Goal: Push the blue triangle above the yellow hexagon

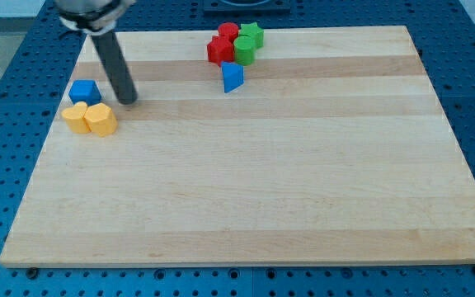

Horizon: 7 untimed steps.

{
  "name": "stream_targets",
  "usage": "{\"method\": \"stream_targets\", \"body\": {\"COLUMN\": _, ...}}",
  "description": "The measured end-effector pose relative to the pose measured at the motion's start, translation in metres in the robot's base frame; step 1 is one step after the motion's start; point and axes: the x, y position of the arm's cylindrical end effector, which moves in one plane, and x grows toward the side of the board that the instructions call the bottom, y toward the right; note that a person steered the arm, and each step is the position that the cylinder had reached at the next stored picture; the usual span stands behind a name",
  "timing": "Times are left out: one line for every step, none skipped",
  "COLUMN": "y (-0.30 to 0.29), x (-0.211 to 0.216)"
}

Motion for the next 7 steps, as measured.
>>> {"method": "stream_targets", "body": {"y": 0.061, "x": 0.002}}
{"method": "stream_targets", "body": {"y": 0.134, "x": 0.002}}
{"method": "stream_targets", "body": {"y": 0.202, "x": -0.011}}
{"method": "stream_targets", "body": {"y": 0.226, "x": -0.044}}
{"method": "stream_targets", "body": {"y": 0.221, "x": -0.052}}
{"method": "stream_targets", "body": {"y": 0.194, "x": -0.052}}
{"method": "stream_targets", "body": {"y": 0.158, "x": -0.052}}
